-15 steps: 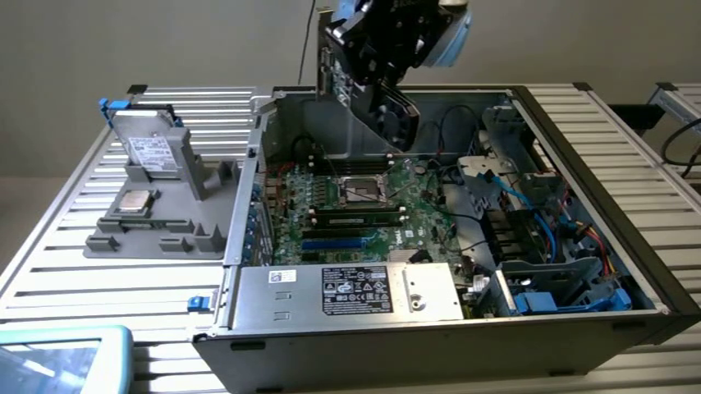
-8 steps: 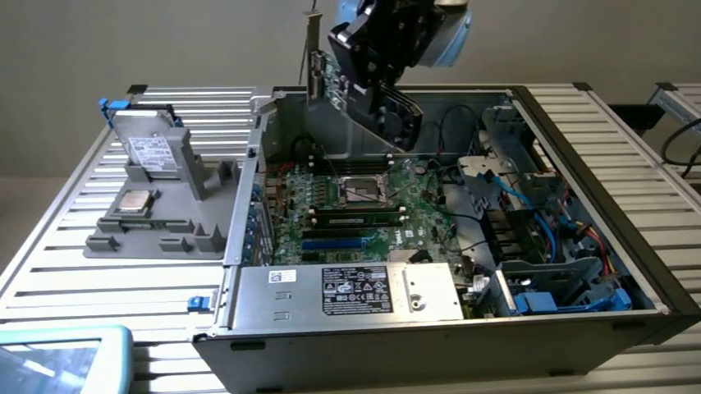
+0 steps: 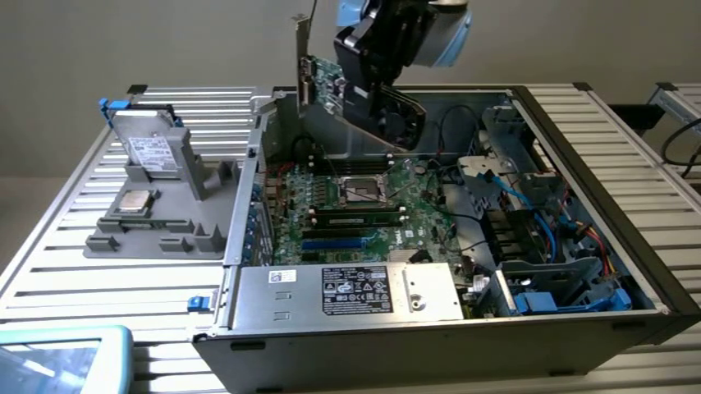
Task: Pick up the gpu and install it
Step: 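Insert the gpu into the slot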
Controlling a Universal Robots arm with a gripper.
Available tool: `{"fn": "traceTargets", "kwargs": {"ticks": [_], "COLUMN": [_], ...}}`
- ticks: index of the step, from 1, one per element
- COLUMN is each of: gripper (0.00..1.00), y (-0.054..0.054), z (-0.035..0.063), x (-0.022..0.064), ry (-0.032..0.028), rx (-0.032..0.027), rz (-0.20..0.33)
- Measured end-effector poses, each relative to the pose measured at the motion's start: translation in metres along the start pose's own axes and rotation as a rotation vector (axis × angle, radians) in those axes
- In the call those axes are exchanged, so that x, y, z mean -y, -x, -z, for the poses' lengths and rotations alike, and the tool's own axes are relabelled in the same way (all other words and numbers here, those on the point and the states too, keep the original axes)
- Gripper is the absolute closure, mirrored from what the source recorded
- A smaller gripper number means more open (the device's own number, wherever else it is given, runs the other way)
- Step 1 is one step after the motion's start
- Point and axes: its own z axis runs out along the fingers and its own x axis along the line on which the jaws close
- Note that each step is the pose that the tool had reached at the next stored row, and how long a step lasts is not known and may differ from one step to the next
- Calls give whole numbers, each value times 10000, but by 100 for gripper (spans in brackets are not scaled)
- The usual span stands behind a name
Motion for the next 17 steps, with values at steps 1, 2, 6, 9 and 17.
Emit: {"fn": "traceTargets", "kwargs": {"ticks": [1,2,6,9,17], "gripper": [73,73,73,73,73], "y": [0,0,0,0,1], "z": [-1,-1,-3,-6,-13], "x": [0,0,1,1,3], "ry": [-6,-13,-38,-56,-106], "rx": [-28,-58,-174,-258,-489], "rz": [183,367,1086,1614,3051]}}
